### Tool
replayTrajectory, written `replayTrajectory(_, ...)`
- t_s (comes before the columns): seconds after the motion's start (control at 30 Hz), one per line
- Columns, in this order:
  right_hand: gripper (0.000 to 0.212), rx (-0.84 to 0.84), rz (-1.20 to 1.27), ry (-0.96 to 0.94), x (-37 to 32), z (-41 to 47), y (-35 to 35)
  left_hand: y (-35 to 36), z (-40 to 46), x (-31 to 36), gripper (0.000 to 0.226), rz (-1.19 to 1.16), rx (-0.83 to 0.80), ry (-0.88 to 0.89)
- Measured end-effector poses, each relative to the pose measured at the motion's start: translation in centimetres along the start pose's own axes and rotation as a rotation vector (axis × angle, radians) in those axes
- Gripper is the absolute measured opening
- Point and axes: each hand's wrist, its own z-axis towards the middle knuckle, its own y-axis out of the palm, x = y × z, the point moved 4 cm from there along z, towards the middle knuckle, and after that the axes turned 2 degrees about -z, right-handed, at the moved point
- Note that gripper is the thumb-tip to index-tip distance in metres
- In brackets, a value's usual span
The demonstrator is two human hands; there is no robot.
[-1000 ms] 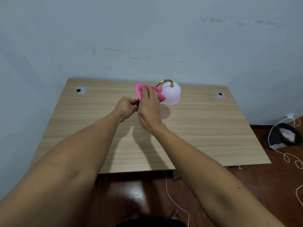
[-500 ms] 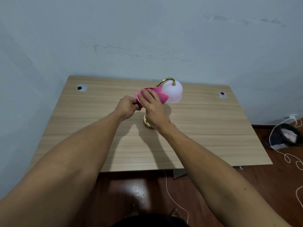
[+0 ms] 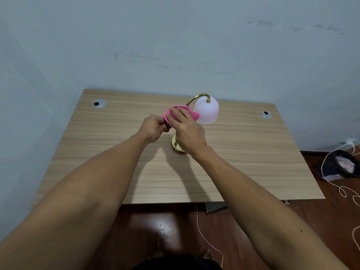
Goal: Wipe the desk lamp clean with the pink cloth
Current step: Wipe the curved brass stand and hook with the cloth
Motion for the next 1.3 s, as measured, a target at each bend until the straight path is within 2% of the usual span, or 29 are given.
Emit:
replayTrajectory(0.17, 0.060, -0.115, -0.129, -0.128, 0.6, 0.3, -0.3, 0.0, -0.2, -0.1, 0.011, 0.004, 0.000, -0.011)
replayTrajectory(0.27, 0.057, -0.086, -0.089, -0.135, 0.8, 0.0, -0.3, 0.0, -0.1, -0.2, 0.012, 0.005, -0.006, -0.013)
replayTrajectory(0.4, 0.057, 0.087, 0.204, 0.146, 0.5, -0.6, -0.4, 0.2, 0.0, -0.4, 0.016, -0.048, 0.006, -0.024)
replayTrajectory(0.5, 0.059, 0.117, 0.316, 0.274, -0.2, -0.3, -0.4, 0.3, 0.0, -0.4, 0.019, -0.065, -0.002, -0.025)
replayTrajectory(0.7, 0.043, 0.093, 0.287, 0.040, 0.8, -1.6, -1.4, 0.5, 0.2, -0.6, 0.016, -0.055, -0.002, 0.005)
replayTrajectory(0.77, 0.040, 0.107, 0.389, 0.179, 2.0, -3.4, -1.0, 0.6, 0.2, -0.7, 0.014, -0.088, 0.002, -0.004)
replayTrajectory(0.87, 0.044, 0.215, 0.608, 0.689, 4.1, -6.7, -0.1, 0.5, 0.4, -0.8, 0.015, -0.112, -0.014, -0.021)
replayTrajectory(0.9, 0.045, 0.277, 0.638, 0.777, 4.2, -7.1, -0.1, 0.5, 0.4, -0.9, 0.015, -0.108, -0.022, -0.023)
replayTrajectory(0.93, 0.046, 0.345, 0.627, 0.783, 3.9, -7.0, -0.5, 0.5, 0.5, -0.8, 0.014, -0.104, -0.030, -0.025)
replayTrajectory(1.03, 0.051, 0.453, 0.545, 0.609, 2.0, -4.7, -1.9, 0.4, 0.6, -0.7, 0.013, -0.091, -0.048, -0.031)
replayTrajectory(1.13, 0.049, 0.349, 0.509, 0.488, 0.7, -1.9, -1.9, 0.3, 0.7, -0.6, 0.011, -0.044, -0.054, -0.014)
replayTrajectory(1.23, 0.039, 0.206, 0.409, 0.342, -0.6, -0.6, -0.4, 0.1, 0.7, -0.6, 0.010, 0.005, -0.052, 0.011)
replayTrajectory(1.3, 0.046, 0.169, 0.367, 0.260, -0.9, -0.9, 0.6, 0.0, 0.7, -0.6, 0.012, 0.023, -0.045, 0.008)
